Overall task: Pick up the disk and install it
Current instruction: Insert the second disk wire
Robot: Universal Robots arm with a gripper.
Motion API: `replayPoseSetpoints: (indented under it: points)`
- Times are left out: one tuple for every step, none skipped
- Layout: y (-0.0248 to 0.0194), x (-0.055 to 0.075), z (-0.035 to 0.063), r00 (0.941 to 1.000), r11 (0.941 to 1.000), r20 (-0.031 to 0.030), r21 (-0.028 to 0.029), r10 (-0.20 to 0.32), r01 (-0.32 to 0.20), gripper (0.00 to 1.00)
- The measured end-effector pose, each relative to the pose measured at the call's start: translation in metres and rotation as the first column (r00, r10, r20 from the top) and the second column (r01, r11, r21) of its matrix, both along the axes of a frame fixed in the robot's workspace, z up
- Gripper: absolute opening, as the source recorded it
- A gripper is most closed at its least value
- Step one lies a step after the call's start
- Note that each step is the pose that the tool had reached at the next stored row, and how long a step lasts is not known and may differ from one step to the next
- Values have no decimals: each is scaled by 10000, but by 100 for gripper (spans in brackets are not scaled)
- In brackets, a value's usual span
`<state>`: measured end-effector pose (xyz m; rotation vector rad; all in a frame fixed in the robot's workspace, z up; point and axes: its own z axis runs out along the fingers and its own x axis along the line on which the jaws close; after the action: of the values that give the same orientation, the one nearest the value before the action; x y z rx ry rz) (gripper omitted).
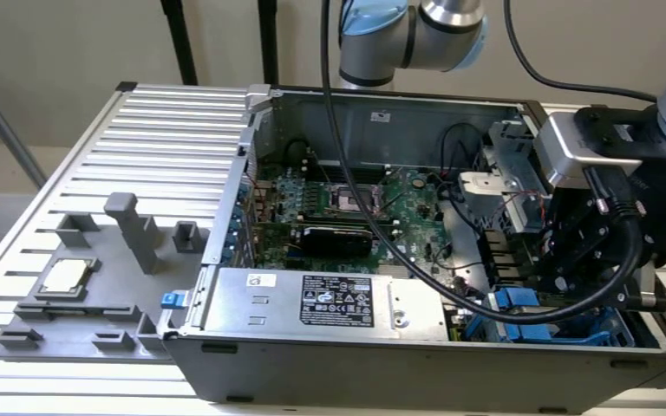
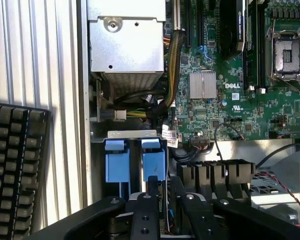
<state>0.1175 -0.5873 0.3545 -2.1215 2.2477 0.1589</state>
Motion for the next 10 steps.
replayPoseSetpoints:
  points:
    - [0,0,0,10000,10000,0,1,0,0,25]
    - [0,0,0,10000,10000,0,0,0,0,25]
    - [0,0,0,10000,10000,0,1,0,0,25]
    - [0,0,0,10000,10000,0,1,0,0,25]
    - [0,0,0,10000,10000,0,0,0,0,25]
    - [0,0,0,10000,10000,0,0,0,0,25]
    - [0,0,0,10000,10000,0,0,0,0,25]
    - [0,0,0,10000,10000,0,0,0,0,25]
    - [0,0,0,10000,10000,0,0,0,0,25]
    - [0,0,0,10000,10000,0,0,0,0,25]
